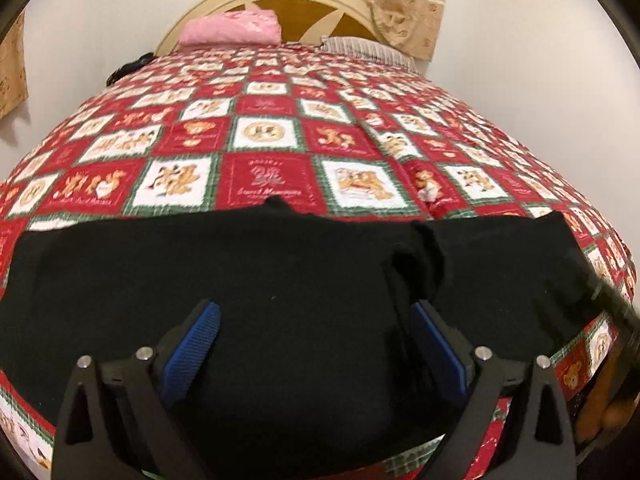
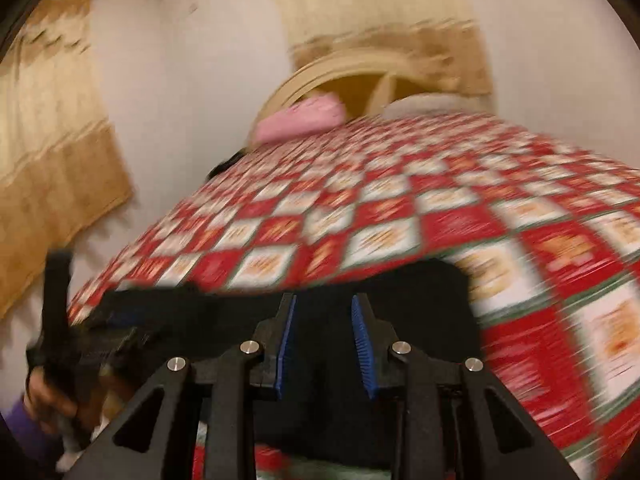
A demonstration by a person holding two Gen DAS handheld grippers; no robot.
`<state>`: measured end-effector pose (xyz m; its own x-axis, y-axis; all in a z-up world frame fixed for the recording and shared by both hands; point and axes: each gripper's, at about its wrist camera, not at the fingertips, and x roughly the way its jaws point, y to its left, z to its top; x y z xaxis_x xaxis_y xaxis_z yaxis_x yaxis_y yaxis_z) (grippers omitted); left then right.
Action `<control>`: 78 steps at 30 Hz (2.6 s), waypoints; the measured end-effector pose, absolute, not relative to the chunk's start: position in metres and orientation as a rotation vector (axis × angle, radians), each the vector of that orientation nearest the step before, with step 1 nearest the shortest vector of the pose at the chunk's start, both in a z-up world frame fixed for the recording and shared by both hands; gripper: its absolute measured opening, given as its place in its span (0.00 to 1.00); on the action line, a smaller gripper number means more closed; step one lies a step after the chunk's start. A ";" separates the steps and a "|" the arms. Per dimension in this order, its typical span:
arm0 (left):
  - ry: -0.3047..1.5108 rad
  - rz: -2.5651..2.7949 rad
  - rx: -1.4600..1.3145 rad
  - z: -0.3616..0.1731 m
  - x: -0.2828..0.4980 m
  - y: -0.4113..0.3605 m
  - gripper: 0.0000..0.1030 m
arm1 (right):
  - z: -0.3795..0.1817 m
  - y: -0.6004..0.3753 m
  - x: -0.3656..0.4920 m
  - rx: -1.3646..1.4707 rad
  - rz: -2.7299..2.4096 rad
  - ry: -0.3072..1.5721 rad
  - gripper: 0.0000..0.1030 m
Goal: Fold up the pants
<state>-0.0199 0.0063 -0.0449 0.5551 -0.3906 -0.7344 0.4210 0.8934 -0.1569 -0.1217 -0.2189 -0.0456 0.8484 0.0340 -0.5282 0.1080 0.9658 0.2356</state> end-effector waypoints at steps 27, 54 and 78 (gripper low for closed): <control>0.823 -0.113 0.057 -0.044 -0.004 0.134 0.95 | -0.075 -0.134 0.012 0.431 0.183 0.692 0.29; 0.765 0.054 -0.077 -0.035 -0.018 0.221 0.96 | -0.051 -0.097 -0.078 0.295 0.093 0.591 0.29; 0.806 -0.052 -0.290 -0.065 -0.009 0.217 0.65 | -0.077 -0.103 -0.068 0.320 0.073 0.664 0.29</control>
<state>-0.0085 0.2173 -0.0646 0.6934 -0.1559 -0.7035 -0.0637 0.9592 -0.2754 -0.0683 -0.1028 -0.0774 0.7868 0.1683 -0.5937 0.0345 0.9486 0.3146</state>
